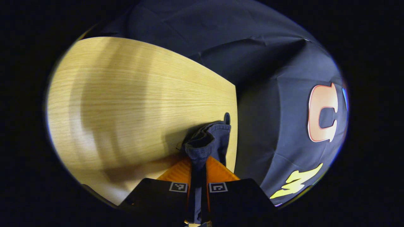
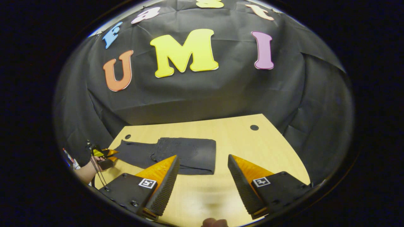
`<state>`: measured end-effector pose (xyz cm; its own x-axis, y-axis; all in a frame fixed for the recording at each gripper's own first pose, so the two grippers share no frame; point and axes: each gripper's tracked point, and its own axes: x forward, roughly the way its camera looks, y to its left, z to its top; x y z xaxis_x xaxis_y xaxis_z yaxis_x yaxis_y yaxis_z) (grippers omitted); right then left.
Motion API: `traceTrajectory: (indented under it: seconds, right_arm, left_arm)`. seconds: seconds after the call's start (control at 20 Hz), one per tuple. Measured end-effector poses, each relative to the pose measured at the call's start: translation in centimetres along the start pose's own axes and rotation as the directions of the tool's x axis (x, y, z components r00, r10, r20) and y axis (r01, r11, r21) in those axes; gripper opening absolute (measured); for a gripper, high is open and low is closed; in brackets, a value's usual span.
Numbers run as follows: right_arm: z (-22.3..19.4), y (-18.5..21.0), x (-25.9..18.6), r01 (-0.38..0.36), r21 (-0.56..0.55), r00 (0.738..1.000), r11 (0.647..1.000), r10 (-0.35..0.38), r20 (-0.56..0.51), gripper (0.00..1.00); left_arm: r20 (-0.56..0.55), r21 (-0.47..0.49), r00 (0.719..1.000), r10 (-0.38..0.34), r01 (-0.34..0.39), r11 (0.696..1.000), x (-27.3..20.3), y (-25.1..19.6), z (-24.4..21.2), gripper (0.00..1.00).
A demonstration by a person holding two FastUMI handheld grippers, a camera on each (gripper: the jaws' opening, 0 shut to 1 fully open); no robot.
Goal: Grasp the waist and the cuffs of the jeans and fold them to make the two legs overlap; first hold the waist and fold one-third of the jeans toward the cuffs, then hold the cuffs and fold the remaining one-third in the same direction to finish folding.
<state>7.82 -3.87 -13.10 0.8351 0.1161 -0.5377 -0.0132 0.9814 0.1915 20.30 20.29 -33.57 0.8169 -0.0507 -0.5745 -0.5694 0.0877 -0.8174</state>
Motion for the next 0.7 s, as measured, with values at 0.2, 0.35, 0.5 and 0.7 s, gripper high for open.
traceTrajectory:
  seconds: [0.2, 0.35, 0.5, 0.7]
  right_arm:
    - [-0.4, -0.3, -0.5, -0.007, 0.028, 1.0, 1.0, 0.006, 0.017, 0.95]
    - [-0.1, -0.5, -1.6, -0.029, 0.038, 0.999, 0.999, 0.027, 0.046, 0.95]
    - [0.2, -1.3, -2.5, -0.038, 0.062, 0.997, 0.997, 0.033, 0.076, 0.95]
    - [0.0, -3.9, -4.5, -0.016, 0.094, 0.995, 0.995, 0.006, 0.099, 0.95]
  left_arm:
    - [0.011, 0.167, 0.999, -0.048, 0.045, 0.985, -2.1, -4.3, -1.0, 0.07]
    - [0.017, 0.288, 0.995, -0.093, 0.085, 0.954, -4.1, -8.2, -2.7, 0.07]
    - [-0.003, 0.406, 0.99, -0.14, 0.129, 0.905, -5.6, -12.2, -5.6, 0.07]
    - [-0.056, 0.585, 0.978, -0.203, 0.197, 0.787, -7.2, -17.0, -11.7, 0.07]
